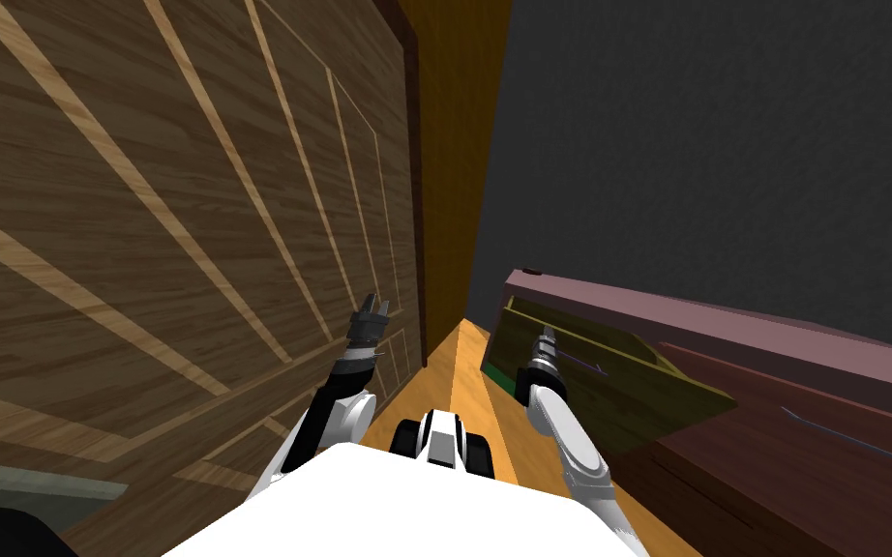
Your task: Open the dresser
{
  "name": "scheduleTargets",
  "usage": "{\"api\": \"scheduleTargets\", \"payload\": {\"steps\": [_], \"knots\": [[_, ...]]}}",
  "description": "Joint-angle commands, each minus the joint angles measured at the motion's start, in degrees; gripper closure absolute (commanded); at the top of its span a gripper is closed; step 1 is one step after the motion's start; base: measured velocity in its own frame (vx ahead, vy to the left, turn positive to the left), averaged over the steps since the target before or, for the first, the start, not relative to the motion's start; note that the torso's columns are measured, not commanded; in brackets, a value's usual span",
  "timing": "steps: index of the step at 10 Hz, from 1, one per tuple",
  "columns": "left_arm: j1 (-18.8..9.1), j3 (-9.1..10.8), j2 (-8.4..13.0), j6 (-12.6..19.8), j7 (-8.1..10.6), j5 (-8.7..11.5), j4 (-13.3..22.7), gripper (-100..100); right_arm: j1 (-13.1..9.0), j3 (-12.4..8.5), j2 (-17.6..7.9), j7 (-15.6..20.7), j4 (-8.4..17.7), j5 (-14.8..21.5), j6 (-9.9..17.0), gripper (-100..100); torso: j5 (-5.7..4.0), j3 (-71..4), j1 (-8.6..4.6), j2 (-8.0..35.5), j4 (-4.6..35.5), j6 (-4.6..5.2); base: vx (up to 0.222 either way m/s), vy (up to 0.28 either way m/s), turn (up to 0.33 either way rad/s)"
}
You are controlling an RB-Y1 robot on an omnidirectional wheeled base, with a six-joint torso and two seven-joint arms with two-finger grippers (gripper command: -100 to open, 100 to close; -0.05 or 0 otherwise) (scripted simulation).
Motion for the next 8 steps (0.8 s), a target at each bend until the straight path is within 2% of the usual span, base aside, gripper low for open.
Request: {"api": "scheduleTargets", "payload": {"steps": [1, 2, 3, 4, 8], "knots": [[0.0, 0.0, 0.0, 0.0, 0.0, 0.0, 0.0, 0, -0.5, -0.8, 0.3, 3.5, -1.5, -2.3, -1.4, -100, -0.01, 0.0, -0.02, 0.0, 0.0, -0.01, 0.0, 0.006, -0.035], [0.0, 0.0, 0.0, 0.0, 0.0, 0.0, 0.0, 0, -0.6, -1.3, 0.5, 5.3, -2.5, -3.6, -2.1, -100, -0.01, 0.0, -0.02, 0.0, 0.0, 0.0, -0.001, 0.01, -0.074], [0.0, 0.0, 0.0, 0.0, 0.0, 0.0, 0.0, 0, -0.4, -0.9, 0.5, 3.9, -1.8, -2.8, -1.6, -100, 0.08, 0.0, 0.04, 0.0, 0.1, 0.04, 0.002, 0.005, -0.015], [0.0, 0.0, 0.0, 0.0, 0.0, 0.0, 0.0, 0, -0.4, -0.9, 0.5, 4.3, -1.9, -2.9, -1.7, 0, 0.06, 0.0, 0.05, 0.1, 0.1, 0.01, 0.0, 0.0, 0.0], [0.0, 0.0, 0.0, 0.0, 0.0, 0.0, 0.0, 0, -0.3, -0.9, 0.5, 4.3, -1.8, -2.9, -1.7, 0, 0.03, 0.0, 0.03, 0.0, 0.0, 0.01, 0.0, 0.0, 0.0]]}}
